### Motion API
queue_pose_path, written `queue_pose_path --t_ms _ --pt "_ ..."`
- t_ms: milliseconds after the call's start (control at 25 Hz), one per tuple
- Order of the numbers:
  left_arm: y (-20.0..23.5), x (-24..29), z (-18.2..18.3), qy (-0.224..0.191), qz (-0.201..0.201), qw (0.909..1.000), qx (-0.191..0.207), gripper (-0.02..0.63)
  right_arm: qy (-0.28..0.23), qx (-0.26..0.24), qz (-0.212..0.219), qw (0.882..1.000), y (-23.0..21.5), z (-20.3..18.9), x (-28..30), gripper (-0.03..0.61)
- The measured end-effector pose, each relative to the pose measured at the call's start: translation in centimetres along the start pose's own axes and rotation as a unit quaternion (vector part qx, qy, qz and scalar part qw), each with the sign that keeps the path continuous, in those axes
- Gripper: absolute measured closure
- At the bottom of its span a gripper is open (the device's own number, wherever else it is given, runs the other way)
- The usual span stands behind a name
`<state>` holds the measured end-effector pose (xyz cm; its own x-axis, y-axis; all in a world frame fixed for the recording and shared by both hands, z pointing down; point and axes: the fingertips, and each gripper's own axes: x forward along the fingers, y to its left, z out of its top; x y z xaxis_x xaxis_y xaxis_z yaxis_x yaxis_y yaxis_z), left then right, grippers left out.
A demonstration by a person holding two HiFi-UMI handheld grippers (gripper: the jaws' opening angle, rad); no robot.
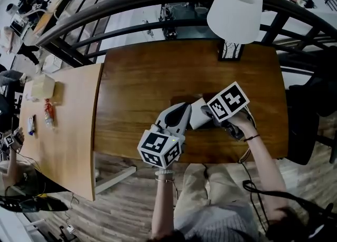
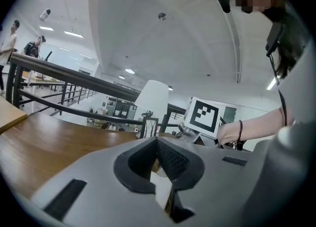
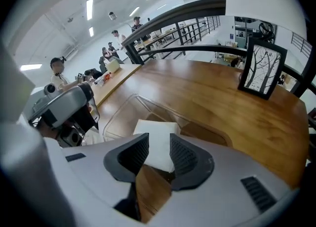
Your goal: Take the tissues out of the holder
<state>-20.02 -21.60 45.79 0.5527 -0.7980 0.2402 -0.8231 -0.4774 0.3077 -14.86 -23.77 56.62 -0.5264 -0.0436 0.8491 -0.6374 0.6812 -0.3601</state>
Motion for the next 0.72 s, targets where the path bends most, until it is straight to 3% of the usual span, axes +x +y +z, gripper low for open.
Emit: queue_pose_path --t_ms 560,720 --pt "1.5 1.3 1.1 -0.007 -0.026 0.9996 -0.003 0.606 0.128 0.017 -0.072 0.989 -1.4 -1.0 3.0 0.462" --pt "2.0 1.5 0.8 0.0 -0.024 0.9997 -0.007 0.606 0.144 0.016 -0.068 0.987 -1.4 -0.9 3.2 0.462"
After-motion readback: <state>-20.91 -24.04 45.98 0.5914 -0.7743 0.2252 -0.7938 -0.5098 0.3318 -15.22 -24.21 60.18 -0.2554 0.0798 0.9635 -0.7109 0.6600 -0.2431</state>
